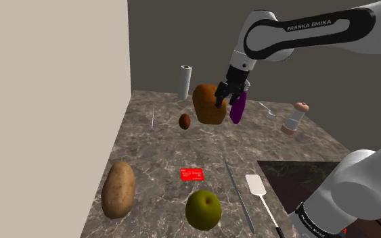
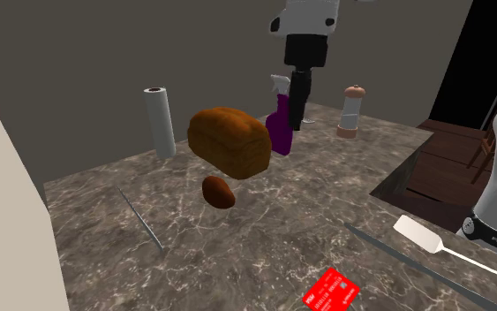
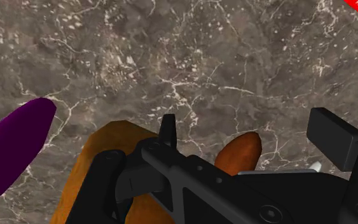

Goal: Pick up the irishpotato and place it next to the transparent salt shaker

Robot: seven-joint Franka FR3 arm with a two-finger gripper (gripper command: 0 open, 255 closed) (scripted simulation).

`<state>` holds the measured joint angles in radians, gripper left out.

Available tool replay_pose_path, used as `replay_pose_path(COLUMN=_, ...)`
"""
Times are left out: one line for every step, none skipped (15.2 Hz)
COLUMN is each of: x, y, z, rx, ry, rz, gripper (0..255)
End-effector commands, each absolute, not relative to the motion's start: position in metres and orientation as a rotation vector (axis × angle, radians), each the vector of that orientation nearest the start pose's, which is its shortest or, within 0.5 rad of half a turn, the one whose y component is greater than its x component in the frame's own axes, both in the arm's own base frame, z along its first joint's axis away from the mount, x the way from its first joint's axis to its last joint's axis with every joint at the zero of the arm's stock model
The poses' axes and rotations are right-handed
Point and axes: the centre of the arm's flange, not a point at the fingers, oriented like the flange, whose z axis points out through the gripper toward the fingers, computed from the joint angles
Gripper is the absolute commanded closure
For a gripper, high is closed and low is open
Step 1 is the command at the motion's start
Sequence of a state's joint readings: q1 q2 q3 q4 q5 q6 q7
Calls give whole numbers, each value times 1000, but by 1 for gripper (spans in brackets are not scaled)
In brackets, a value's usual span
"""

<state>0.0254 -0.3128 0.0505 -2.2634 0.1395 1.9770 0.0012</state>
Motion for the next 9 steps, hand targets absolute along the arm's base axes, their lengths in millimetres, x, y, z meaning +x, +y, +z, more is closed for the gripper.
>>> replay_pose_path(x=477, y=54, z=476, rx=-3029, ry=-19, rz=-35, gripper=0)
replay_pose_path(x=487, y=58, z=468, rx=-3031, ry=-14, rz=-35, gripper=0)
replay_pose_path(x=497, y=62, z=461, rx=-3032, ry=-10, rz=-35, gripper=0)
replay_pose_path(x=508, y=66, z=453, rx=-3034, ry=-5, rz=-35, gripper=0)
replay_pose_path(x=518, y=70, z=446, rx=-3035, ry=-1, rz=-35, gripper=0)
replay_pose_path(x=528, y=74, z=438, rx=-3037, ry=4, rz=-35, gripper=0)
replay_pose_path(x=538, y=77, z=430, rx=-3038, ry=8, rz=-35, gripper=0)
replay_pose_path(x=548, y=81, z=423, rx=-3039, ry=13, rz=-35, gripper=0)
replay_pose_path(x=558, y=85, z=415, rx=-3041, ry=17, rz=-35, gripper=0)
